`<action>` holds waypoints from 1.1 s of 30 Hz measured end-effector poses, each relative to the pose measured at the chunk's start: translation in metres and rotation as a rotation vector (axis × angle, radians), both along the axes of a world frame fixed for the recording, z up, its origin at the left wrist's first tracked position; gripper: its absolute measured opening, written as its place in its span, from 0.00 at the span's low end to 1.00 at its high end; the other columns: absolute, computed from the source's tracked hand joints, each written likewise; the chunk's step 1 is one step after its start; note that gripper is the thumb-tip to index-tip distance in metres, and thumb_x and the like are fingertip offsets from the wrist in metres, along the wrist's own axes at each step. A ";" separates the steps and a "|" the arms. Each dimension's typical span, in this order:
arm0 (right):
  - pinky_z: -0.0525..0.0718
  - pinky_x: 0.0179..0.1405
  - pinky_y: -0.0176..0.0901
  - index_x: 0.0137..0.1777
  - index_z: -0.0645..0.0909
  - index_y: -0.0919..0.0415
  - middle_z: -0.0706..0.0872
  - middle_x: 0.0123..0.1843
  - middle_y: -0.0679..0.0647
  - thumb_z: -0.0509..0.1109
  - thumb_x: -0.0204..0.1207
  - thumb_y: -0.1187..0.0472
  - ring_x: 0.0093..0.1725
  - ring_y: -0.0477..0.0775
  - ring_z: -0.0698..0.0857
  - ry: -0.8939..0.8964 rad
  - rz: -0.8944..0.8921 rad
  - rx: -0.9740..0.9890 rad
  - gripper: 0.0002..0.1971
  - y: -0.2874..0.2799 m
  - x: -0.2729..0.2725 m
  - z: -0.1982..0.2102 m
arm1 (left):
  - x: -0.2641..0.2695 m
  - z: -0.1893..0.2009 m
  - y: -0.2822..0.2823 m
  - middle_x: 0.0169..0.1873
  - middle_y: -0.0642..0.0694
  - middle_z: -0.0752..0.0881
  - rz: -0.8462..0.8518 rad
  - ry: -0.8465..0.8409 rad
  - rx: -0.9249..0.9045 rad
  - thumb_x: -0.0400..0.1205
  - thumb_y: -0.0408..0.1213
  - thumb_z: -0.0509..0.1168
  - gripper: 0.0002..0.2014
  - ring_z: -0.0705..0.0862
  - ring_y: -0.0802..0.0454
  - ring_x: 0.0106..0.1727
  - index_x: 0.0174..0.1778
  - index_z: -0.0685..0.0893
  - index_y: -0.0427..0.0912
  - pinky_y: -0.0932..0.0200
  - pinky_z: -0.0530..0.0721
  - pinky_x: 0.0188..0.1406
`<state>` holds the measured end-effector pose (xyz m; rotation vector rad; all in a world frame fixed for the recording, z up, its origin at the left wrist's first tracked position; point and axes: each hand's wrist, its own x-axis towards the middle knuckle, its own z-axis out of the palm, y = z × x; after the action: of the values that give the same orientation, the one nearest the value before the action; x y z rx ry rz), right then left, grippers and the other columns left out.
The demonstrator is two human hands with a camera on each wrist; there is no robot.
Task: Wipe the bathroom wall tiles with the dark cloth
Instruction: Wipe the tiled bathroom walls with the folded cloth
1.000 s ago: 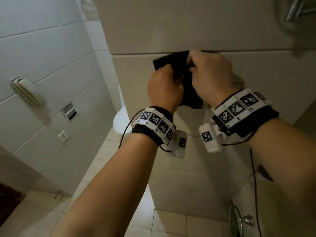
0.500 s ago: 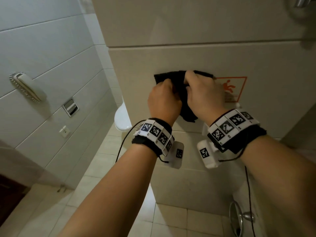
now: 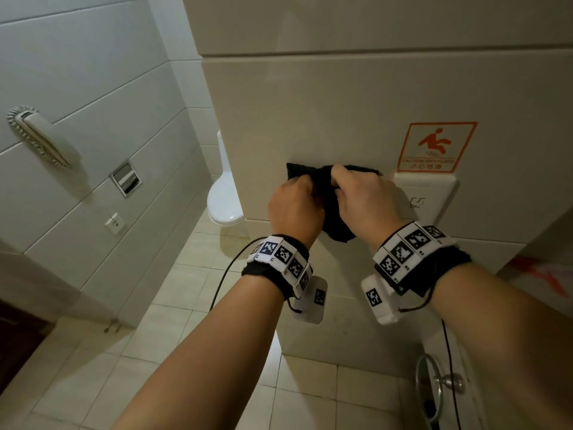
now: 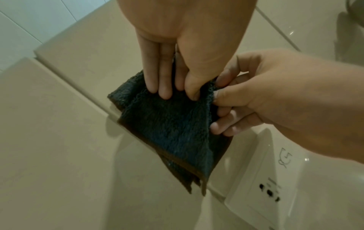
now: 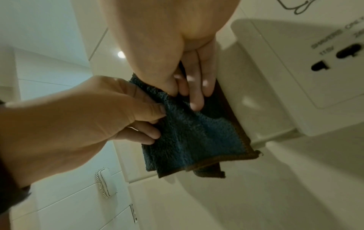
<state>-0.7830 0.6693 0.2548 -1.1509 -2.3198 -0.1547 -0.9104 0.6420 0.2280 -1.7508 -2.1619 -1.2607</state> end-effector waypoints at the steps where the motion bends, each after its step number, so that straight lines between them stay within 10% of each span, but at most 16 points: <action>1: 0.70 0.26 0.45 0.48 0.76 0.58 0.84 0.35 0.56 0.66 0.79 0.66 0.33 0.64 0.83 -0.008 -0.002 -0.007 0.03 0.000 -0.001 -0.003 | -0.003 -0.004 0.000 0.31 0.42 0.83 -0.013 0.000 -0.001 0.74 0.30 0.67 0.04 0.77 0.43 0.29 0.33 0.82 0.36 0.55 0.70 0.26; 21: 0.72 0.29 0.46 0.55 0.79 0.57 0.86 0.40 0.55 0.62 0.83 0.61 0.38 0.65 0.84 -0.144 0.006 -0.124 0.05 -0.016 -0.088 -0.023 | -0.095 -0.049 -0.014 0.33 0.40 0.84 -0.003 -0.064 0.028 0.73 0.24 0.70 0.06 0.81 0.38 0.31 0.33 0.81 0.35 0.51 0.79 0.28; 33: 0.70 0.31 0.45 0.53 0.80 0.56 0.87 0.40 0.54 0.65 0.80 0.60 0.38 0.65 0.84 -0.005 0.024 -0.080 0.05 -0.017 -0.121 0.009 | -0.123 -0.001 -0.017 0.31 0.38 0.82 -0.021 -0.026 0.110 0.70 0.23 0.66 0.05 0.78 0.38 0.31 0.31 0.78 0.35 0.51 0.75 0.28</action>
<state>-0.9043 0.6524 0.2642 -1.1612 -2.3622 -0.0567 -1.0339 0.6251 0.2274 -1.7282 -2.0500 -1.3865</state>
